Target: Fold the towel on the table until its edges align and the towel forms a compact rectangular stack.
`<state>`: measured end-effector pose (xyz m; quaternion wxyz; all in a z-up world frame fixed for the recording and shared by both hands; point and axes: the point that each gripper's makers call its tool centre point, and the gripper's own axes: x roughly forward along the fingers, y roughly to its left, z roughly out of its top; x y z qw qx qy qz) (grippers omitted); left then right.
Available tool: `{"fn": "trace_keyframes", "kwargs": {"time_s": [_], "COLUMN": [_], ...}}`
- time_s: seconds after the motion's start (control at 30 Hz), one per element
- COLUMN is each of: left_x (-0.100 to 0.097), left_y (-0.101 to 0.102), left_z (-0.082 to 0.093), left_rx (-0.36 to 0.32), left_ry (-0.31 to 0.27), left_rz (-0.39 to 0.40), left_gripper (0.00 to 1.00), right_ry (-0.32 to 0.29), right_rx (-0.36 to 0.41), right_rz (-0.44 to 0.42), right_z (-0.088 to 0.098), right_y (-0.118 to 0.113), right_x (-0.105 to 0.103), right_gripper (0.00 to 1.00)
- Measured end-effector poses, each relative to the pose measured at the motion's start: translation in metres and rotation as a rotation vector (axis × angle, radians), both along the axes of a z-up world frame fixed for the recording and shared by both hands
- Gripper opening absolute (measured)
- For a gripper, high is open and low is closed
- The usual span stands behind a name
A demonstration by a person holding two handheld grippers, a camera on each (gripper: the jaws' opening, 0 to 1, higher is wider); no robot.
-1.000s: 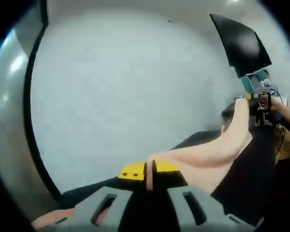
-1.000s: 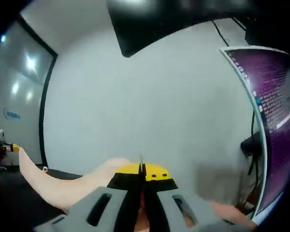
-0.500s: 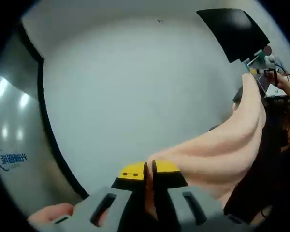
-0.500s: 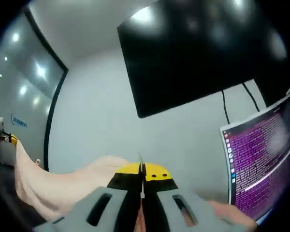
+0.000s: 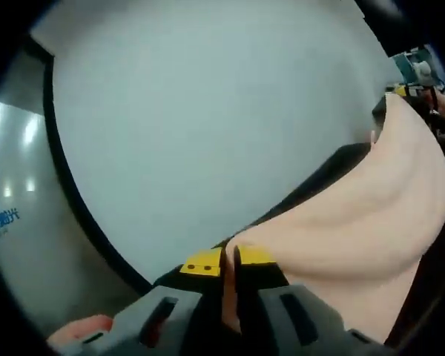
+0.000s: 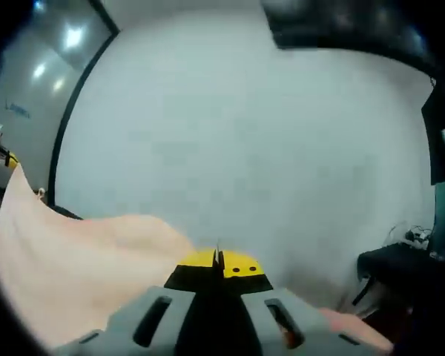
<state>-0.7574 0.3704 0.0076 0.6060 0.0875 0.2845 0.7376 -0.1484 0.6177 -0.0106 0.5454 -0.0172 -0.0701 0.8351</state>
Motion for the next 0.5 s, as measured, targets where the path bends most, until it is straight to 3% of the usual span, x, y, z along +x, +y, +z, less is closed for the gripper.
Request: {"fn": "trace_keyframes", "kwargs": {"time_s": [0.07,0.13,0.23,0.37,0.5], "left_x": [-0.013,-0.009,-0.016,-0.017,-0.03], "left_y": [0.024,0.03,0.054,0.07,0.09], "left_z": [-0.013,-0.03,-0.043,-0.064,-0.07], "left_rx": [-0.019,-0.021,-0.025,-0.038,-0.016], "left_ry": [-0.012,-0.012,-0.057,-0.067,-0.112], "left_rz": [0.005,0.015,0.012,0.014,0.005], "left_gripper": [0.03,0.03,0.03,0.03,0.03], "right_ry": [-0.007,-0.071,-0.102,-0.123,-0.116], "right_rx": [-0.022,-0.053,-0.064,-0.099,-0.1], "right_rz": [-0.004,-0.031,-0.038,-0.051,-0.061], "right_z": [-0.011,-0.029,-0.042,-0.059,-0.066], "right_y": [0.016,0.037,0.058,0.073,0.082], "right_x": [-0.007,-0.012,-0.021,-0.022,-0.02], "right_gripper": [0.0,0.0,0.0,0.0,0.0]}}
